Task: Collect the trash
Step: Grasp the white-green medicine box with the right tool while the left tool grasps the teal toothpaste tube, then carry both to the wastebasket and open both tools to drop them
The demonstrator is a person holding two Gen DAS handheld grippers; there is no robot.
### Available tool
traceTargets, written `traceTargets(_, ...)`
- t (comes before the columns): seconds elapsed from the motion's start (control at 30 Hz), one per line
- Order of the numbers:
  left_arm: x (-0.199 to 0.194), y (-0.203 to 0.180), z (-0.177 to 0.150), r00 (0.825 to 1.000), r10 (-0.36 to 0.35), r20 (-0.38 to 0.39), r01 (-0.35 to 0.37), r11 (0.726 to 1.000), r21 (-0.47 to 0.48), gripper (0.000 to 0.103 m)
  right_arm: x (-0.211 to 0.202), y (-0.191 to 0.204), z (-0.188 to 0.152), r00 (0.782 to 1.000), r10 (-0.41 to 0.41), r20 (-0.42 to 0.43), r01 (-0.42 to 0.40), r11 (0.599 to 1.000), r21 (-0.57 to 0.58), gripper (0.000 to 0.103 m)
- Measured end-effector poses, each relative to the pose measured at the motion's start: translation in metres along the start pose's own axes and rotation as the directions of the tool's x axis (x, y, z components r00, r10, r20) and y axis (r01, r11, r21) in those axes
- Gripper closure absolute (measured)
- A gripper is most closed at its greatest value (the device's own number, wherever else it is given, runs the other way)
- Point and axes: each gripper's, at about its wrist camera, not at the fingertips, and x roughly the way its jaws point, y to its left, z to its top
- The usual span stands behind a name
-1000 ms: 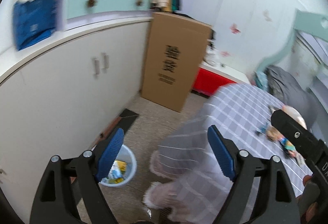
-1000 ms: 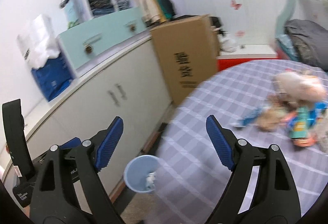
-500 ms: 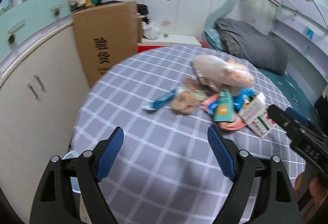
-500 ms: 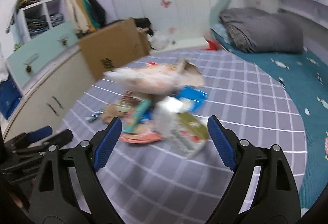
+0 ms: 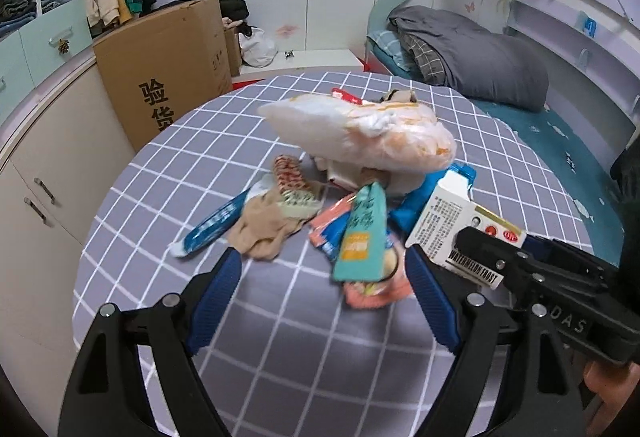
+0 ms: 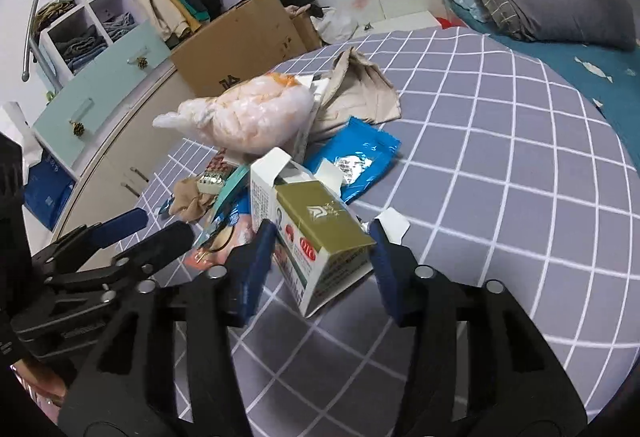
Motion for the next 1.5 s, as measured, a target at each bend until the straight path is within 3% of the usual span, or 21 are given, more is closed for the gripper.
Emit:
traceTargets(0.03, 0.004, -0.004, 0.003, 1.000, 0.001, -0.001, -0.001, 1.000, 0.005, 0.022, -0.002, -0.004, 0.000, 1.000, 0.003, 0.007, -0.003, 1.000, 0.011, 0.059)
traceTargets(0.27, 0.030, -0.020, 0.017, 0.999, 0.002, -0.043, -0.001, 1.000, 0.022, 0.056, -0.014, -0.013, -0.001, 0.998, 0.016, 0.056, -0.018, 0.999, 0.041, 0.065)
traceTargets(0.4, 0.036, -0.026, 0.018, 0.998, 0.018, -0.057, -0.016, 0.999, 0.044, 0.064, -0.014, -0.012, 0.000, 0.998, 0.020, 0.060, -0.022, 0.999, 0.036, 0.066)
traceTargets(0.47, 0.034, -0.028, 0.017, 0.999, 0.004, -0.052, -0.002, 0.999, 0.042, 0.080, -0.017, -0.012, 0.000, 0.997, 0.016, 0.069, -0.019, 0.999, 0.033, 0.067)
traceTargets(0.57, 0.024, -0.027, 0.017, 1.000, 0.014, -0.024, -0.013, 0.999, 0.045, 0.091, -0.020, -0.008, -0.001, 0.997, -0.010, 0.079, 0.008, 1.000, 0.016, 0.069)
traceTargets(1.03, -0.055, -0.010, 0.000, 0.989, -0.084, 0.118, 0.082, 0.996, 0.029, 0.094, -0.065, 0.024, -0.008, 0.984, 0.001, 0.177, -0.001, 1.000, 0.004, 0.070)
traceTargets(1.23, -0.091, 0.022, -0.012, 0.978, -0.103, 0.179, 0.109, 0.994, -0.023, 0.094, -0.078, 0.064, -0.008, 0.980, 0.023, 0.198, -0.013, 0.999, -0.050, 0.070)
traceTargets(1.5, -0.134, 0.093, -0.037, 0.965, -0.065, 0.256, 0.102, 0.986, -0.133, 0.094, -0.070, 0.141, -0.012, 0.979, 0.083, 0.188, -0.053, 0.986, -0.156, 0.070)
